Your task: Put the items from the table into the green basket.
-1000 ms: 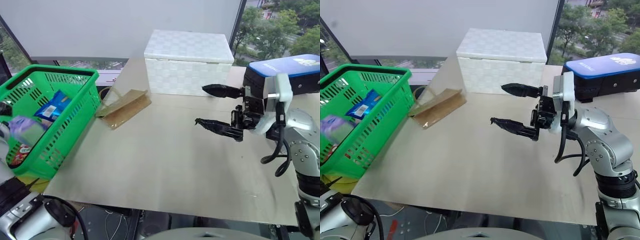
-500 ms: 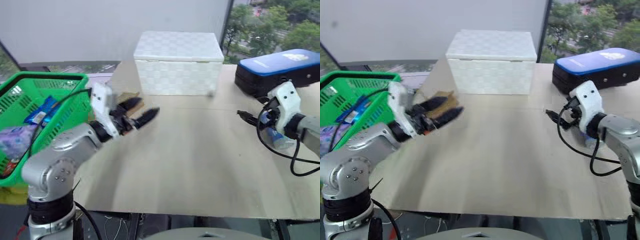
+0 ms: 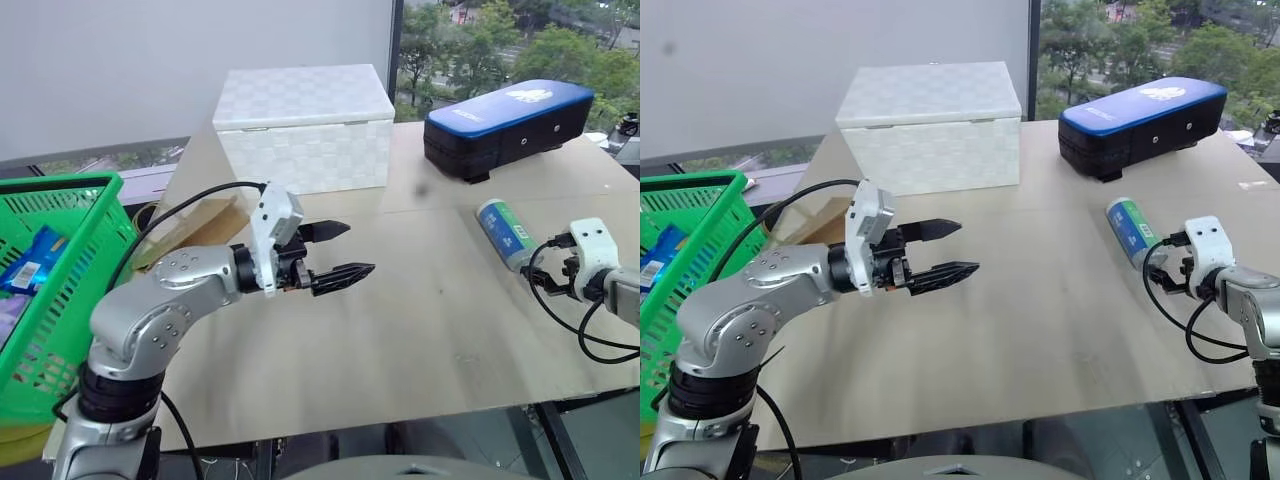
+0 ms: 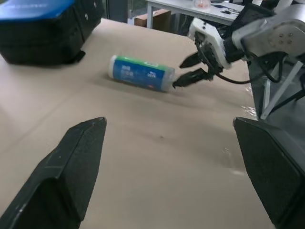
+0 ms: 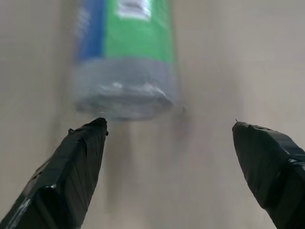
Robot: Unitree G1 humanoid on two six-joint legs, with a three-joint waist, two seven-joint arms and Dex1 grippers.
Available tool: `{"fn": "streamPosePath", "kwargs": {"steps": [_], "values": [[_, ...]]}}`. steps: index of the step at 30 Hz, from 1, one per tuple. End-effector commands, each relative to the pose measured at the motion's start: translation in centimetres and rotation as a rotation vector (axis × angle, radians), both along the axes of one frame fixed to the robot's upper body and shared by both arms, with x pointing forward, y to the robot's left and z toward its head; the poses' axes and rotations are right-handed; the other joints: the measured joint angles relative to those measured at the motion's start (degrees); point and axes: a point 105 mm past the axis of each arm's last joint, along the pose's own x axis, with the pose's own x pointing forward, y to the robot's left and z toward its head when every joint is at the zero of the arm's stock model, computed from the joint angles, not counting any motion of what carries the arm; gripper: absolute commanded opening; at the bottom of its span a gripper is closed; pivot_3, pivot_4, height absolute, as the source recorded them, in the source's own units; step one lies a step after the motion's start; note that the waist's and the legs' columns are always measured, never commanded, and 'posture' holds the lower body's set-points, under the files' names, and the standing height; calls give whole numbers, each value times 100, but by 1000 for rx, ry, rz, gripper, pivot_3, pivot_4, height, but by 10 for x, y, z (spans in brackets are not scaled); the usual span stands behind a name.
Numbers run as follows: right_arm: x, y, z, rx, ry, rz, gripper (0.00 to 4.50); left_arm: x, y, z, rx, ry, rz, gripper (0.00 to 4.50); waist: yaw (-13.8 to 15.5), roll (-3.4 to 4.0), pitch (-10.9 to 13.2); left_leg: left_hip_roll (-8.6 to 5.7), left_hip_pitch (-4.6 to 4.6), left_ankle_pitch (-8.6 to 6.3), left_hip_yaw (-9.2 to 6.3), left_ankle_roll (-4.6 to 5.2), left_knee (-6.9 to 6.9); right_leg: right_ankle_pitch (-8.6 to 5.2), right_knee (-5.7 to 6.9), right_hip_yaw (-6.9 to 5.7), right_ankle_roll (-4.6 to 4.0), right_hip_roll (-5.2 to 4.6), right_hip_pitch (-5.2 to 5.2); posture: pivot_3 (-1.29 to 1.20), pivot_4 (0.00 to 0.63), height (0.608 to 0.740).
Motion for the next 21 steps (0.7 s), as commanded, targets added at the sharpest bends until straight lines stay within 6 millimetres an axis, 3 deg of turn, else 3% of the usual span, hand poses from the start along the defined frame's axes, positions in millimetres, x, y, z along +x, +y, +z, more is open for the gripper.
{"fn": "streamPosePath", "kwargs": {"steps": [1, 5, 14, 21], "values": [[15, 8, 21, 36, -112, 47, 4500, 0, -1, 6, -6, -39, -22, 4420, -42, 0, 1, 5, 0, -1, 4, 1, 0, 0, -1, 4, 0, 1, -1, -51, 60, 740], [13, 31, 30, 133, -124, 177, 4500, 0, 1, 6, -12, -33, -13, 4420, -51, 4, 4, 27, -2, -10, 11, 16, -1, 0, -5, 23, -1, 10, -12, -52, 55, 740], [-4, 37, 37, 149, -93, 235, 4500, -1, 0, 2, -14, -24, -5, 4420, -27, 2, 7, 33, -7, -13, 11, 20, 3, -2, -6, 44, 5, 40, -13, -56, 45, 740], [32, 50, 34, 181, -114, 191, 4500, 0, -6, 0, -26, -18, -8, 4420, -121, 2, 7, 37, 10, -12, 25, 19, 3, -9, -2, 80, 25, 68, -14, -51, 34, 740]]}}
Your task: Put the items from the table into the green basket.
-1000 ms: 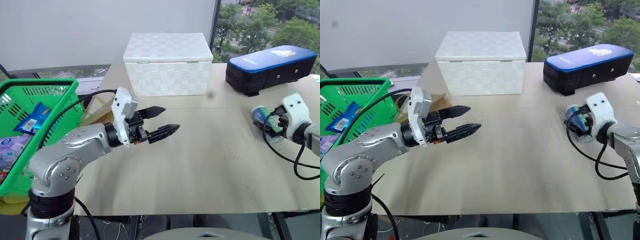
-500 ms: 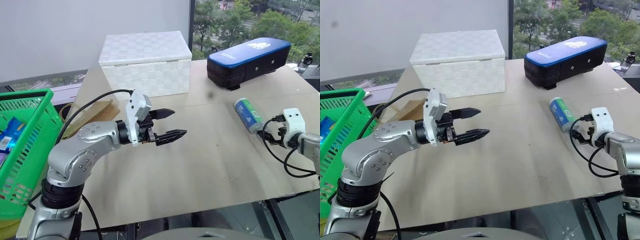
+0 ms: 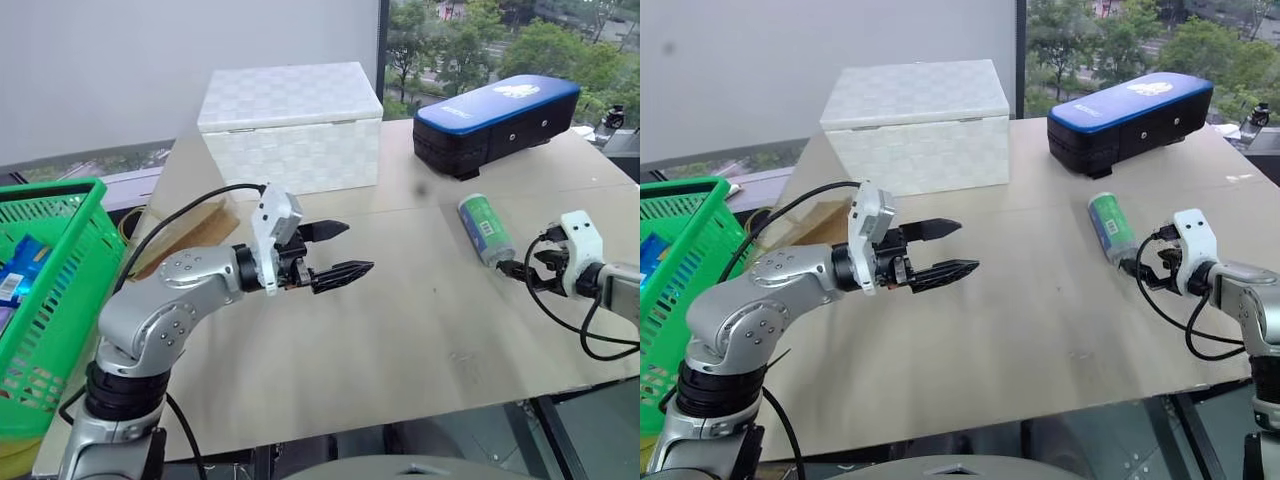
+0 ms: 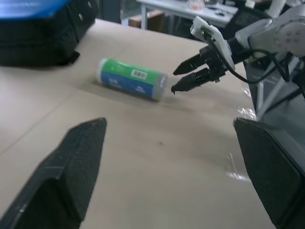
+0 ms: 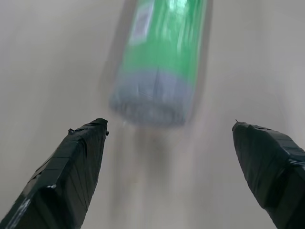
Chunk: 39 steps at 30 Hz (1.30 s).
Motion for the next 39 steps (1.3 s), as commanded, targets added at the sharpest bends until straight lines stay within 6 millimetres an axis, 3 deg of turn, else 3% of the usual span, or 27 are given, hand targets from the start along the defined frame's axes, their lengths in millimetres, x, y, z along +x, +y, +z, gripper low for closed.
{"fn": "streamPosePath", "kwargs": {"steps": [1, 4, 8, 12, 14, 15, 18, 22, 24, 28, 31, 36, 39], "values": [[19, 6, 3, 12, -18, -7, 4500, -1, -5, 7, -6, -40, -11, 4420, -10, 0, 0, -1, -1, 0, 0, 0, 0, 1, 2, 5, -1, 6, 0, -41, 32, 740], [39, 20, -3, 33, -8, 9, 4500, 1, 3, 4, 17, -37, 5, 4420, -18, 1, -1, 2, -9, 0, 5, 0, -1, 11, 0, 3, -20, 10, -2, -20, 24, 740], [50, 8, -23, -47, 46, -70, 4500, 4, 8, 5, 14, -46, 45, 4420, -20, 2, -5, 6, -10, 2, -2, -4, -6, 13, -2, 23, -23, 4, -6, 10, 9, 740], [48, 9, -30, -111, 59, -33, 2776, 3, 11, 4, 7, -40, 59, 4500, 68, -2, -10, 4, -39, 12, -9, -23, -3, 13, -2, 48, -21, -6, -28, 19, 0, 740], [39, 7, -33, -182, 53, 7, 2140, 4, 7, 1, -6, -15, 74, 4500, 86, -5, -16, 4, -37, 11, -17, -21, -3, 14, -2, 58, -20, -8, -27, 15, 0, 740], [38, 11, -31, -193, 23, 32, 2111, 5, 7, 0, -21, 12, 84, 4500, 121, -2, -20, 4, -37, 11, -18, -21, -3, 15, -2, 59, -17, -8, -27, 9, 0, 740], [31, 42, -1, -85, -136, 167, 1981, 9, 10, -4, -126, 154, 114, 4500, 127, -3, -22, 3, -39, 5, -21, -11, 5, 15, -1, 55, -13, -5, -30, 1, 0, 740], [-5, 113, 65, 201, -358, 466, 1968, 9, 8, -12, -287, 415, 113, 4500, 48, 9, -15, 9, -48, -3, -38, 3, 3, 15, 8, 63, -13, 3, -34, -29, 13, 740], [-22, 145, 84, 321, -397, 575, 1966, 8, 4, -17, -340, 525, 95, 4500, -12, 8, -15, 16, -43, -4, -39, 4, 3, 15, 15, 67, -12, 8, -36, -23, 18, 740], [-48, 196, 93, 438, -402, 727, 1963, 16, -5, -18, -455, 636, 115, 4500, 36, -8, -27, 13, -28, -3, -68, 2, 9, 15, 19, 45, -13, 6, -23, -15, 19, 740], [-65, 223, 87, 492, -349, 821, 1960, 27, -8, 4, -605, 642, 123, 4500, 132, -7, -26, 4, -31, 11, -94, -23, 31, 17, 19, 22, -16, -7, -30, -26, 4, 740], [-66, 227, 77, 464, -319, 826, 1912, 26, -3, 23, -674, 640, 106, 4500, 198, -6, -29, -17, -43, 15, -102, -32, 37, 21, 8, 15, -9, -32, -29, -11, 0, 740], [-59, 226, 84, 513, -333, 792, 1910, 23, 7, 27, -684, 641, 111, 4500, 198, -5, -29, -17, -43, 15, -104, -33, 32, 21, 8, 14, -10, -27, -36, 2, 0, 740]]}}
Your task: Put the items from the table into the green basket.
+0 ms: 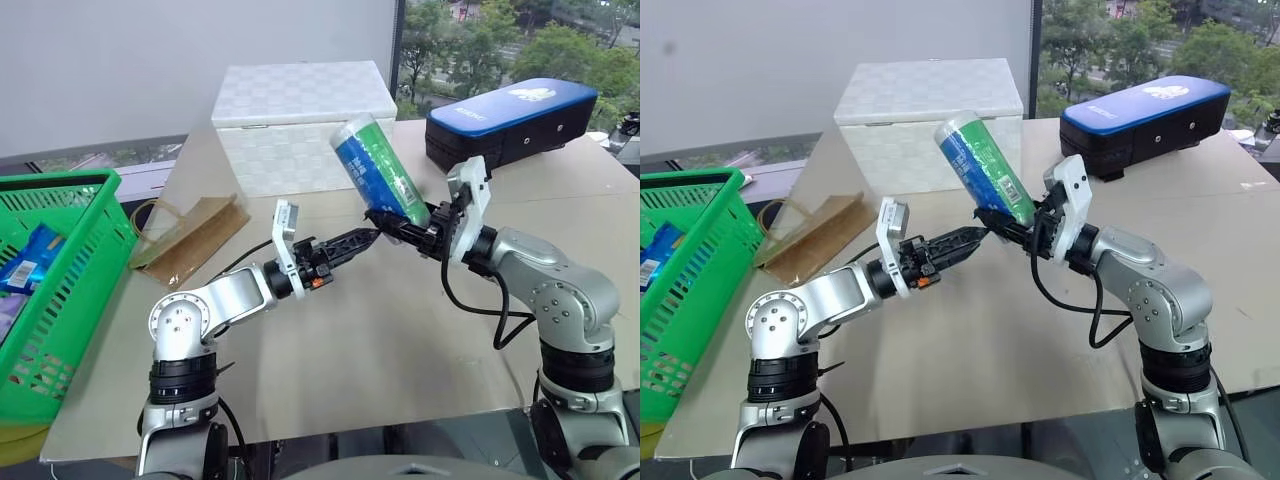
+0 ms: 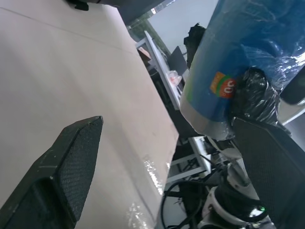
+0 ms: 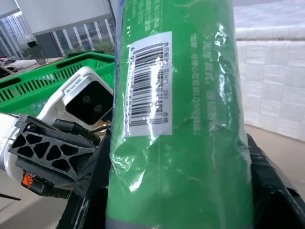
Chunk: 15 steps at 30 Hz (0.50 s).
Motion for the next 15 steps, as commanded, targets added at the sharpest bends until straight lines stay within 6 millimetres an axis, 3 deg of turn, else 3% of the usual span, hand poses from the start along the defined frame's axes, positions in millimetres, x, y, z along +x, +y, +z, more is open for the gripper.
{"fn": "streamPosePath", "kwargs": {"steps": [1, 6, 15], "values": [[-14, 22, 1, 45, 49, 122, 1909, 2, 17, 52, -149, -142, 52, 4500, 1, 1, -1, 2, -3, 1, -1, -1, -1, 0, 2, 0, -1, 4, -5, 2, 0, 740], [-5, 14, 3, 80, 91, 98, 1908, -3, 28, 50, -108, -160, 62, 4500, 44, 2, -2, 2, -3, 5, -4, -9, -3, 0, 7, -1, -3, 9, -7, 24, 0, 740], [-8, 10, 7, 98, 111, 139, 1906, 2, 27, 53, -124, -171, 81, 4500, 70, 4, -3, -3, -10, 6, -4, -10, -3, 0, -3, -4, -2, 4, -6, 19, 0, 740]]}}
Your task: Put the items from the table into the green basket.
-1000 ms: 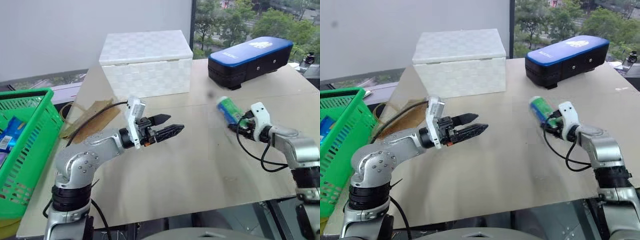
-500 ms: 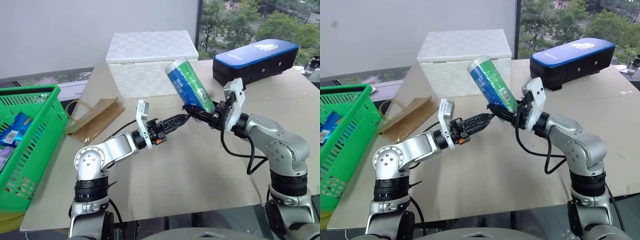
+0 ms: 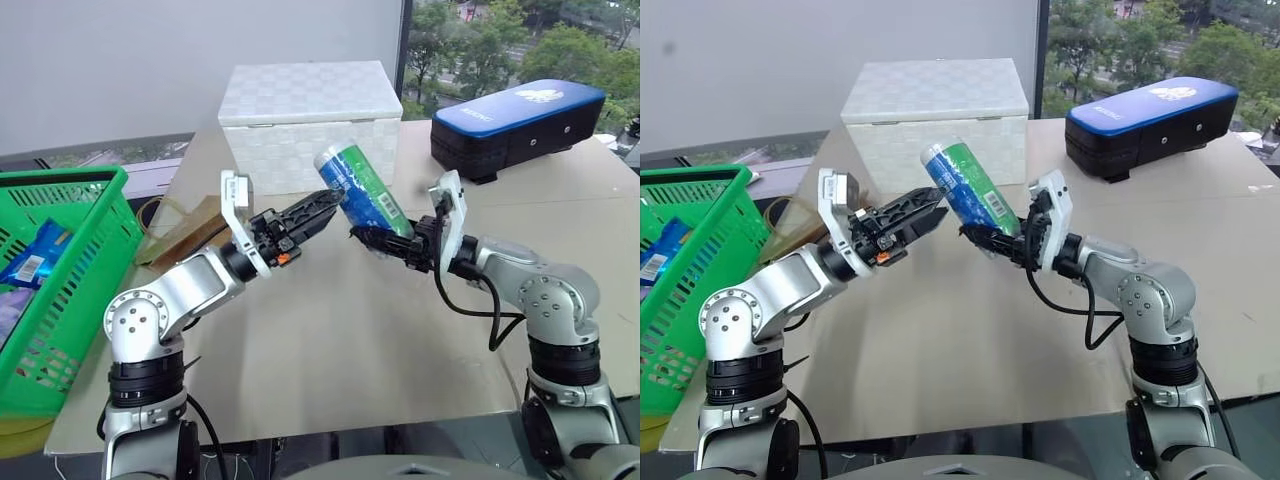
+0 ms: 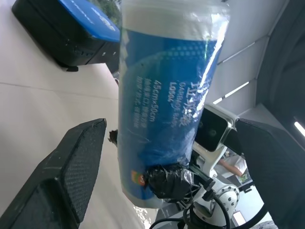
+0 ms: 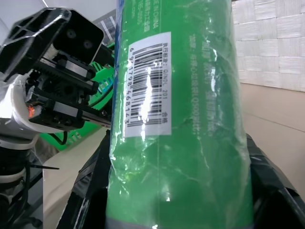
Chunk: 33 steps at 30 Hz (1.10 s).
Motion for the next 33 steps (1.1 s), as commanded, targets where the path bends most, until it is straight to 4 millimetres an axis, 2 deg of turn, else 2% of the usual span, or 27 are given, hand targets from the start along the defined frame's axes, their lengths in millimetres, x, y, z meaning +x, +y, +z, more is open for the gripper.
{"fn": "streamPosePath", "kwargs": {"steps": [1, 5, 10, 13, 16, 18, 19, 21, 22, 23, 25, 26, 28, 30, 32, 33], "values": [[-11, 4, 21, 33, -80, 74, 1906, 2, -3, 10, -7, -51, 1, 4500, -5, 0, 0, 0, 0, 0, -1, 0, 0, 0, 0, 0, 0, 1, 0, 17, 0, 740], [-25, 14, 13, -25, -84, 148, 1892, 7, -14, 13, -27, -62, -16, 4500, -8, 0, 0, 1, 0, 0, -3, 0, 0, 0, 2, -2, 0, 4, 0, 11, 0, 740], [-29, 18, 10, -51, -88, 167, 1892, 9, -30, 8, 0, -63, -66, 4500, -20, -1, -1, -1, 1, 0, -1, 0, 1, 0, 3, 1, 0, 8, 0, 10, 0, 740], [-29, 17, 11, -52, -92, 168, 1891, 8, -30, 9, -13, -67, -73, 3671, -21, -1, -1, 1, 0, 0, 1, 0, 1, 0, 2, 3, 0, 8, 0, 3, 0, 740], [-28, 14, 12, -52, -100, 156, 1889, 9, -22, 9, -12, -74, -44, 2293, -21, -1, -1, 2, -1, 0, -2, 0, 1, 0, 1, 1, 0, 8, -1, 2, 0, 740], [-27, 12, 14, -49, -120, 140, 1889, 10, -16, 10, -1, -90, -6, 1931, -23, -1, -1, 3, -1, 0, -2, 0, 1, 0, 1, 1, 0, 8, -1, 5, 0, 740], [-23, 11, 19, -39, -159, 111, 1889, 13, -11, 12, 3, -102, 28, 1931, -23, -1, -1, 3, -1, 0, -1, 0, 1, 0, 2, 2, 0, 7, -1, 5, 0, 740], [-14, 7, 28, 8, -195, 58, 2943, 19, 1, 16, 18, -130, 108, 1921, -26, -1, -1, 3, -1, 0, -1, 0, 1, 0, 2, 2, 0, 8, -1, 18, 0, 740], [-14, 4, 27, -43, -237, 53, 3193, 23, 12, 20, 52, -164, 176, 1921, -24, -1, -1, 3, 0, 0, 0, 0, 1, 0, 3, 3, 0, 8, -1, 27, 0, 740], [-14, 3, 25, -86, -263, 57, 3690, 26, 19, 23, 78, -188, 221, 1921, -17, -1, -1, 3, 1, 0, -1, 0, 1, 0, 3, 3, 0, 9, 0, 27, 0, 740], [-17, -8, 9, -283, -384, 81, 4461, 37, 46, 34, 175, -261, 393, 1921, 7, 1, 1, -1, 1, 0, 1, 0, 1, -1, 2, 0, 1, 11, -1, 55, 0, 740], [-18, -14, 9, -312, -425, 88, 4461, 40, 59, 42, 253, -321, 486, 1921, 27, -3, 0, -6, 1, 0, -2, 0, -1, -1, -2, -3, 1, 13, 0, 68, 0, 740], [-19, -21, 12, -313, -461, 93, 4461, 42, 74, 51, 351, -402, 592, 1921, 39, -7, -2, -6, -1, 0, -4, 0, -2, -1, -9, -6, 1, 14, 0, 82, 0, 740], [-29, -29, 26, -305, -568, 135, 4461, 43, 108, 71, 604, -554, 841, 1921, 71, -10, 1, 0, -1, 0, -3, 0, -10, -1, -8, -3, 0, 13, -2, 95, 0, 740], [-36, -34, 36, -288, -622, 164, 4461, 37, 133, 93, 764, -673, 1037, 1921, 120, -11, 4, -2, -4, 0, -3, 0, -16, -1, -13, -3, -1, 14, -6, 116, 0, 740], [-40, -35, 43, -277, -675, 178, 4461, 31, 155, 104, 888, -717, 1169, 1921, 146, -14, 2, 0, -4, 0, -1, 0, -20, -1, -13, 0, -1, 14, -9, 139, 0, 740]]}}
